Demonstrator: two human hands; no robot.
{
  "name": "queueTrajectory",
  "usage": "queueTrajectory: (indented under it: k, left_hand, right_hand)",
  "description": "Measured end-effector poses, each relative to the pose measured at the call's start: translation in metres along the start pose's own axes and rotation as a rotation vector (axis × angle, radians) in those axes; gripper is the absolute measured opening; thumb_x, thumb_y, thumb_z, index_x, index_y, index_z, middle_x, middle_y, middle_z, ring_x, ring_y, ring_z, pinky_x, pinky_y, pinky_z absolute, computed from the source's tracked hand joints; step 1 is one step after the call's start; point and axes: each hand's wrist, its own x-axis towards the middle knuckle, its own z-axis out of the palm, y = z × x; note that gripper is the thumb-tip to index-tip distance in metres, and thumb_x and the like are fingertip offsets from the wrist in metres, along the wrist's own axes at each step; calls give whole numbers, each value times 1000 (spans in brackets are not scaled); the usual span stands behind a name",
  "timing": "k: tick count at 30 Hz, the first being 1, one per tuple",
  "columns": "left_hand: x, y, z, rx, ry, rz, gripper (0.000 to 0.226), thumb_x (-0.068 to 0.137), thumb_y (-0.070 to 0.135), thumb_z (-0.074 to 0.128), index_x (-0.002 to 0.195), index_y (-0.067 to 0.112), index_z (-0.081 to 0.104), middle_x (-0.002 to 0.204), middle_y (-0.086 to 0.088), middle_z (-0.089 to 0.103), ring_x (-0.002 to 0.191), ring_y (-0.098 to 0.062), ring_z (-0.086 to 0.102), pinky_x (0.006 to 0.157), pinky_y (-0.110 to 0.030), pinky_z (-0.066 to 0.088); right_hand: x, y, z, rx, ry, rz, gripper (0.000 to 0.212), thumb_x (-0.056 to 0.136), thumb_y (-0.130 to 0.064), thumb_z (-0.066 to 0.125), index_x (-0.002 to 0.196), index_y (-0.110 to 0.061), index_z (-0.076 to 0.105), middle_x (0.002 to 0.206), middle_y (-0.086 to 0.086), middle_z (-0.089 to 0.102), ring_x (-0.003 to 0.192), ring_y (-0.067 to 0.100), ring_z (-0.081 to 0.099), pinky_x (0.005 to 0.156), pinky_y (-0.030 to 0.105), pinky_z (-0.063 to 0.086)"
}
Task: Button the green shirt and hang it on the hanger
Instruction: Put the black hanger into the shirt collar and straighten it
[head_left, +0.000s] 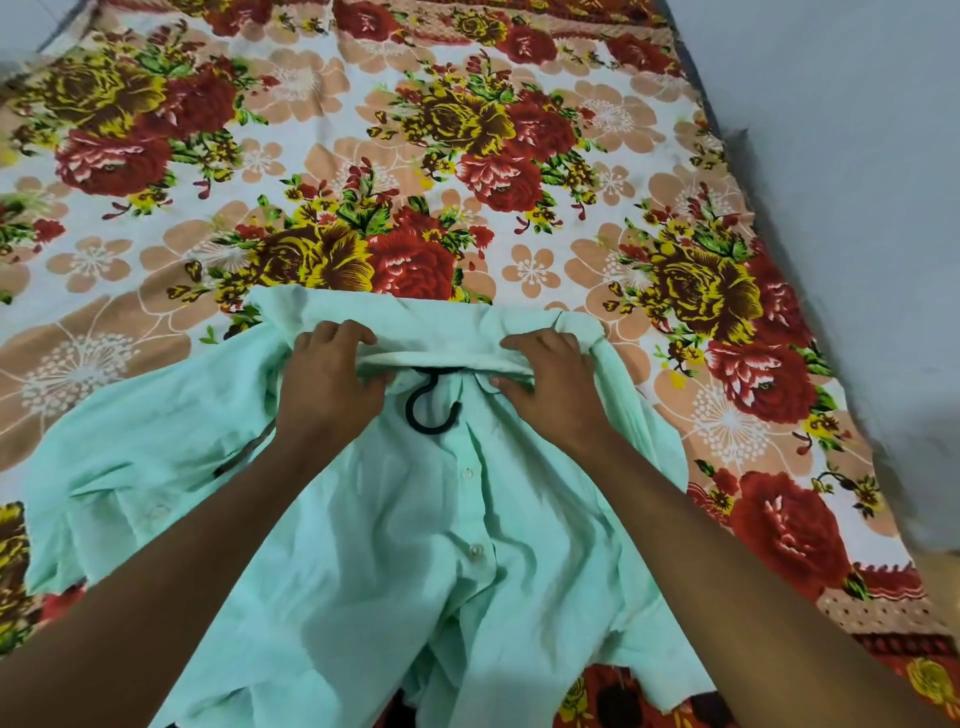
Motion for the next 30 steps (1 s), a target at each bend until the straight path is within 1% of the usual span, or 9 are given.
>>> queueTrajectory:
  k: [4, 9, 12, 17, 20, 22, 26, 28, 30]
  left_hand:
    - [12, -2, 3, 246, -150, 80, 27, 86, 27, 73, 107, 11, 68, 98, -11, 71, 95, -39, 62, 76, -45, 51]
    - [23, -2, 8, 296, -217, 132, 21, 89, 20, 67, 106, 8, 68, 97, -14, 68, 96, -37, 60, 78, -44, 46]
    - [30, -4, 3, 276, -132, 186, 20, 86, 13, 69, 104, 6, 68, 96, -15, 65, 96, -40, 56, 79, -48, 45]
    - [66, -4, -17, 184, 32, 269, 25, 85, 16, 76, 107, 8, 68, 101, -14, 64, 97, -40, 58, 80, -47, 42]
    - [109, -3, -23, 130, 83, 250, 19, 90, 17, 72, 105, 6, 70, 94, -16, 69, 87, -40, 63, 75, -46, 49]
    - [143, -1, -21, 9, 38, 106, 23, 90, 21, 72, 109, 9, 72, 97, -16, 74, 88, -38, 68, 77, -45, 55]
    - [198, 4, -10, -156, -130, -240, 58, 86, 39, 78, 136, 14, 61, 124, -13, 70, 114, -32, 66, 97, -38, 53]
    - [203, 9, -3, -148, -138, -223, 66, 87, 42, 77, 142, 12, 55, 135, -16, 64, 125, -35, 60, 104, -41, 49]
    - [187, 15, 3, -73, -81, -58, 57, 89, 33, 75, 137, 8, 58, 133, -20, 63, 124, -40, 57, 104, -46, 47]
  right_hand:
    - [15, 0, 5, -127, -39, -2, 29, 91, -22, 67, 118, -30, 70, 114, -4, 63, 116, 25, 54, 94, 41, 32]
    - [28, 7, 1, -145, -136, -4, 26, 87, -18, 68, 112, -25, 68, 109, -2, 63, 112, 26, 56, 93, 41, 31]
    - [36, 9, -9, -15, -153, -41, 32, 85, -9, 66, 113, -23, 69, 110, -3, 66, 112, 25, 58, 98, 43, 33]
    - [68, 15, -30, 212, -36, -26, 33, 90, -4, 70, 122, -12, 70, 123, 7, 69, 118, 29, 62, 106, 57, 42]
    - [103, 13, -37, 167, 15, 2, 25, 96, -14, 70, 121, -14, 73, 118, 7, 73, 111, 29, 65, 101, 54, 46]
    - [130, 10, -40, 101, 15, 37, 22, 98, -20, 68, 119, -18, 74, 115, 5, 75, 108, 29, 67, 96, 51, 50]
    - [167, 10, -41, 59, 57, 235, 46, 91, -37, 75, 132, -21, 63, 133, 9, 62, 127, 31, 55, 103, 49, 49]
    - [169, 11, -40, 126, 144, 341, 62, 85, -50, 78, 135, -19, 59, 127, 10, 59, 124, 31, 54, 103, 49, 50]
    - [160, 13, -39, 365, 217, 415, 59, 87, -53, 76, 131, -16, 62, 106, 4, 63, 103, 24, 63, 96, 48, 55]
